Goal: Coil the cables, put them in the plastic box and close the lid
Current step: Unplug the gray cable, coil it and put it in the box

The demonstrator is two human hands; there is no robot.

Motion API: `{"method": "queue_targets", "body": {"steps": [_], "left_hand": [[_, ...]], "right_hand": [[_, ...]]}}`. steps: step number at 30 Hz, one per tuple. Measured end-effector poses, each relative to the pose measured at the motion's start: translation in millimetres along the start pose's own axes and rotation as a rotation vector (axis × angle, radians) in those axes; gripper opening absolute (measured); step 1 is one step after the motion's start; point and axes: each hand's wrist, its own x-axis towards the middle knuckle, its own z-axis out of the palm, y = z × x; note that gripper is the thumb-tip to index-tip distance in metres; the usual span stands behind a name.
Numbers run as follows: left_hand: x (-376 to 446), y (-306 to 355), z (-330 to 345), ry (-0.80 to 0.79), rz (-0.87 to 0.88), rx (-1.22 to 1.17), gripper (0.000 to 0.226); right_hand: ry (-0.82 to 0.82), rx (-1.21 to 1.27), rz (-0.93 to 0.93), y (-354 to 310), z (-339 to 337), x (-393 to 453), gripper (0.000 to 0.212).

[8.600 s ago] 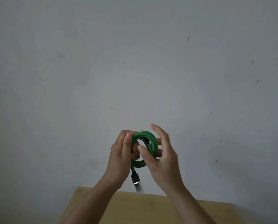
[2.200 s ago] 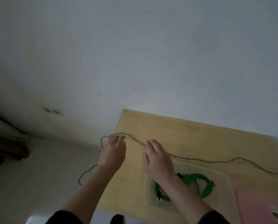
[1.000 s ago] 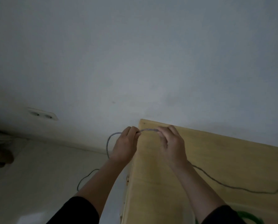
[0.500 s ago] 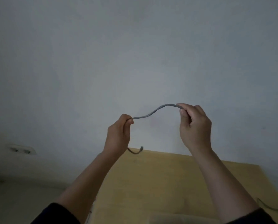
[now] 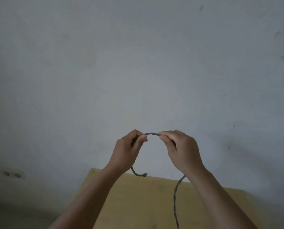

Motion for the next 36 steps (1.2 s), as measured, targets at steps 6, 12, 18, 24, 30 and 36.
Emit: {"method": "queue_targets", "body": {"steps": [6,12,18,24,30,36], "left_hand": [[-12,22,-4,-0.228,-0.233,-0.385,0.034],[17,57,-25,-0.178,-0.31,-1.345,0.029],[54,70,-49,0.01,-0.233,-1.45,0.032],[60,64,-46,-0.018,-0.292,-1.07,0.033],[45,52,-40,-0.222,-0.291,-0.701,0.031],[39,50,-28,-0.222,-0.15,-0.366,0.031]], "right_hand": [[0.26,-0.063,0.123,17,-28,26,0.019],[0.0,-0.101,0.029,11,-11,14,0.022],[-0.263,0.075,-0.026,-24,15,-15,0.034],[-0.394,0.047,-0.125,-51,0,-13,0.026],[-0.291,-0.135,-0.167,-41,-36,9,0.025],[-0.411,-0.172,-0.222,-44,-49,13,0.022]]}}
